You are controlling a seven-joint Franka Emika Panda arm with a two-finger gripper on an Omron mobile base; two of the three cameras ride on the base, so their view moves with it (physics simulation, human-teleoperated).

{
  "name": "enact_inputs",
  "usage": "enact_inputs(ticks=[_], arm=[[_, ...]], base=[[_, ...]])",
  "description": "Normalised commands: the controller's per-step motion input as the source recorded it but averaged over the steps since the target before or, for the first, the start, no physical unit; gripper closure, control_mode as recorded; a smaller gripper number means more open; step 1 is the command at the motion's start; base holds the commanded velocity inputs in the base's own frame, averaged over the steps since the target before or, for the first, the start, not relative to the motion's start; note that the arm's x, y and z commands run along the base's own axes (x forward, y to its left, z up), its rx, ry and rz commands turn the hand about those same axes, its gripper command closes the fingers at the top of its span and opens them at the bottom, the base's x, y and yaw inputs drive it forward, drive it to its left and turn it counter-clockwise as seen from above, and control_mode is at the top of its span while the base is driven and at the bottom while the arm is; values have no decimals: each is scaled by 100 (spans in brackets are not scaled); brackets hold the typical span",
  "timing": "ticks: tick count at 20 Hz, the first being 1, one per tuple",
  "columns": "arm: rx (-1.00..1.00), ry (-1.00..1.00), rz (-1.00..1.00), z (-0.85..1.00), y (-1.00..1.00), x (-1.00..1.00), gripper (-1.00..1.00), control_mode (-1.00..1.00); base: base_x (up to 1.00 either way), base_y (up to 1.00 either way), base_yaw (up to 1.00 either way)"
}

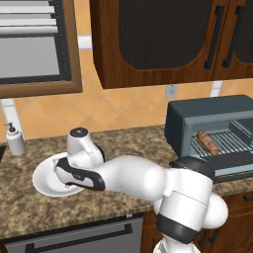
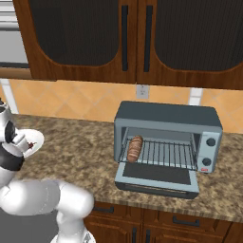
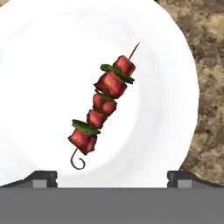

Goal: Pick up the kebab skewer and baguette bread, and place them inside the toaster oven. Close the toaster oven door and start by setting the timer.

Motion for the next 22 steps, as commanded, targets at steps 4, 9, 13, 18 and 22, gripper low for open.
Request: enact_inputs(ticks=[4, 9, 13, 18, 22], arm=[[-6, 4, 0, -24, 51, 37, -100, -100], [-11, 2, 0, -22, 32, 32, -100, -100], [-9, 4, -1, -17, 7, 9, -100, -100], [-3, 8, -5, -15, 0, 0, -100, -100], [0, 5, -9, -29, -1, 0, -100, -100]], base=[[0, 0, 0], [0, 0, 0], [0, 0, 0], [0, 0, 0], [0, 0, 0]])
